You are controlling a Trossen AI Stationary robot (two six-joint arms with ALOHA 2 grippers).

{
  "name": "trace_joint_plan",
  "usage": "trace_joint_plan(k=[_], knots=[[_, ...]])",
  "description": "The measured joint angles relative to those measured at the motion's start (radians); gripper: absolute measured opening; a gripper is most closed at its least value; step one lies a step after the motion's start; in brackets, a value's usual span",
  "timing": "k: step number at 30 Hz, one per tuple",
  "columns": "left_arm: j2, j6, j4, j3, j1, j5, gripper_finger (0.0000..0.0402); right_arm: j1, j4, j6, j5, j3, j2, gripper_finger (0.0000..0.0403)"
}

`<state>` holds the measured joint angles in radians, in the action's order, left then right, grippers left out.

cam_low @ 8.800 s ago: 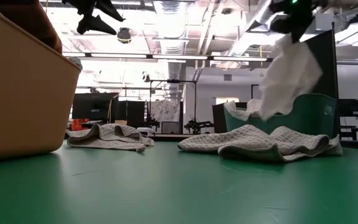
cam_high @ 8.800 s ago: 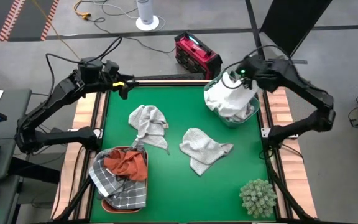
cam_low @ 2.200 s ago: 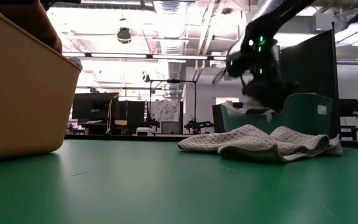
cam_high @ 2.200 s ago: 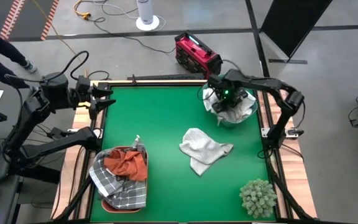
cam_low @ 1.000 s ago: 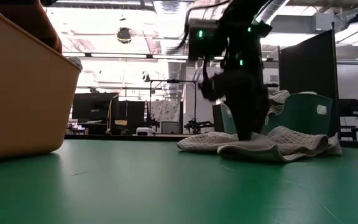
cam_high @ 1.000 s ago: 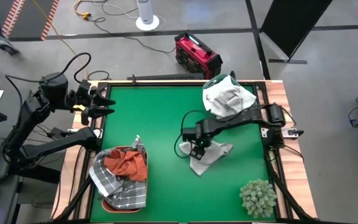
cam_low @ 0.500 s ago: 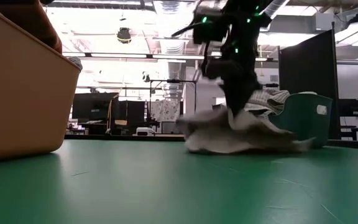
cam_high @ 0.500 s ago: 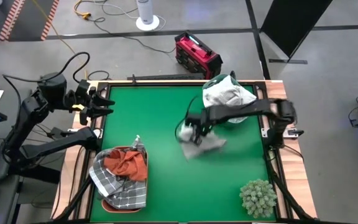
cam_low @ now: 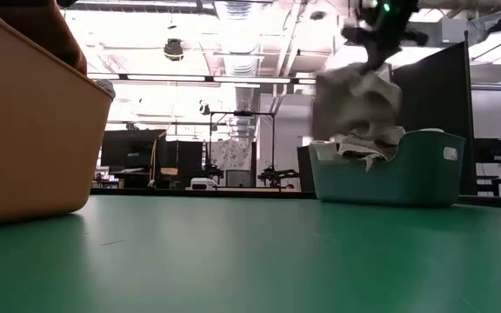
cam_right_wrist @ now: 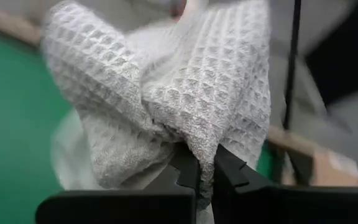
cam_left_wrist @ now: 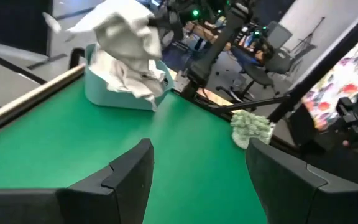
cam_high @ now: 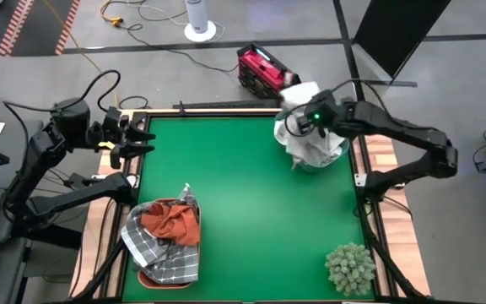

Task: Sort towels by color in basket
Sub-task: Put the light gray towel into the green bin

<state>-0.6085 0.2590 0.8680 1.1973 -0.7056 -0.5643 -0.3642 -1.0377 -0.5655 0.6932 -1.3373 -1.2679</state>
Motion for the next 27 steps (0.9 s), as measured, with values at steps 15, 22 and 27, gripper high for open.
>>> trace_joint_plan(k=[15, 22, 27], knots=[[-0.037, -0.083, -0.013, 0.000, 0.000, 0.050, 0.0242, -0.142, -0.372, 0.119, -0.539, 0.002, -0.386, 0.0035], [-0.039, -0.052, -0.011, 0.000, 0.000, 0.050, 0.0242, -0.183, -0.273, 0.197, -0.575, 0.002, -0.577, 0.0035], [-0.039, -0.028, -0.009, 0.000, 0.000, 0.049, 0.0242, -0.194, -0.272, 0.222, -0.614, 0.001, -0.651, 0.0085]])
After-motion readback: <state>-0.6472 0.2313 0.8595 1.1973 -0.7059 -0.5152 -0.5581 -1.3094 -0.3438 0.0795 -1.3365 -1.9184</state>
